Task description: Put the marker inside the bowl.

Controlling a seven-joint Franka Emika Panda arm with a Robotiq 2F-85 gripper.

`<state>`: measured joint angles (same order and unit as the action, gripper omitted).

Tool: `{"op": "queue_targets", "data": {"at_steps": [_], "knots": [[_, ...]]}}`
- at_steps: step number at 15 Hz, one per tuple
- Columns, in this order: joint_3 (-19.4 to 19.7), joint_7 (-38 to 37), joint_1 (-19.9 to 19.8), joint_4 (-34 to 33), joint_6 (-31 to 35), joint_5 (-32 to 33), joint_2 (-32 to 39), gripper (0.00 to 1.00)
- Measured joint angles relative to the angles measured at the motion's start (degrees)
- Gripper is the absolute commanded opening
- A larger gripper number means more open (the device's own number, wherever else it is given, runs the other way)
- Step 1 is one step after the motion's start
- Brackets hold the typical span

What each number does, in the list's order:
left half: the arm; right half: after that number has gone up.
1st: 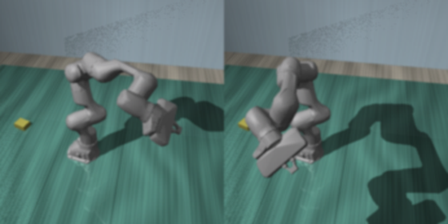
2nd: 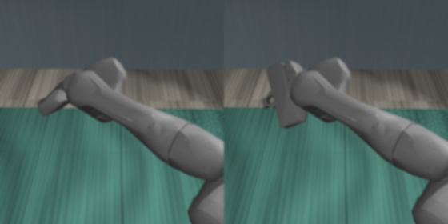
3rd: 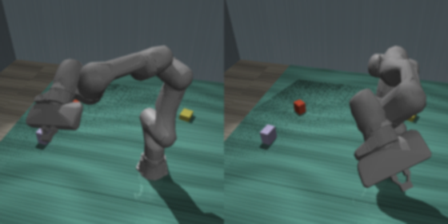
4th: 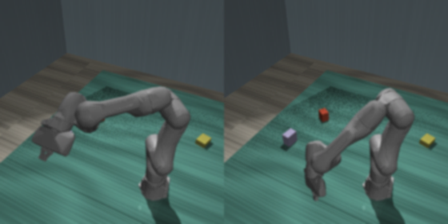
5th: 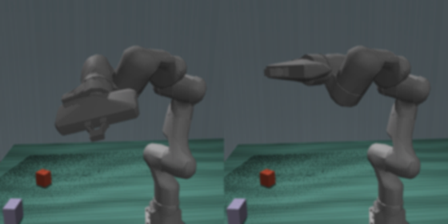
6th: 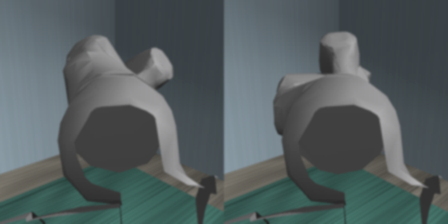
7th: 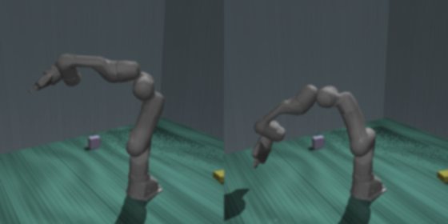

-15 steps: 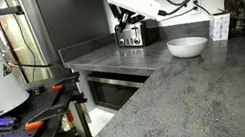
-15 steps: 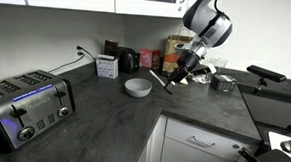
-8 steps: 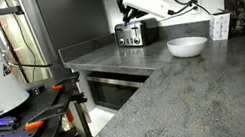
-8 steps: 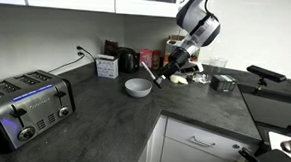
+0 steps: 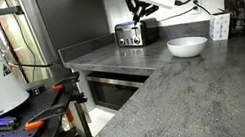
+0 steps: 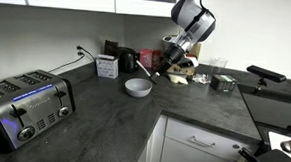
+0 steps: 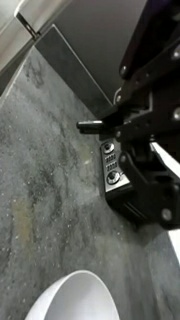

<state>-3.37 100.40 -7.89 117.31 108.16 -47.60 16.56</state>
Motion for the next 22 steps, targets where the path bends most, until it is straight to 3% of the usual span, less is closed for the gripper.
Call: {"op": "queue_targets", "data": {"at_steps": [6, 7, 10, 17, 22], "knots": [[0.14, -0.68, 0.09, 0.38, 0.00, 0.00, -0.46, 0.15], [0.14, -0.68, 0.09, 0.38, 0.00, 0.00, -0.46, 0.04], [0.17, -0.49, 0.09, 0.38, 0.04, -0.24, -0.27, 0.04], [0.33, 12.65, -0.47, 0.07, 7.84, -14.29, 4.88, 0.04], [0.06, 16.28, 2.27, -1.35, 17.67, -19.70, 8.01, 0.04]]}}
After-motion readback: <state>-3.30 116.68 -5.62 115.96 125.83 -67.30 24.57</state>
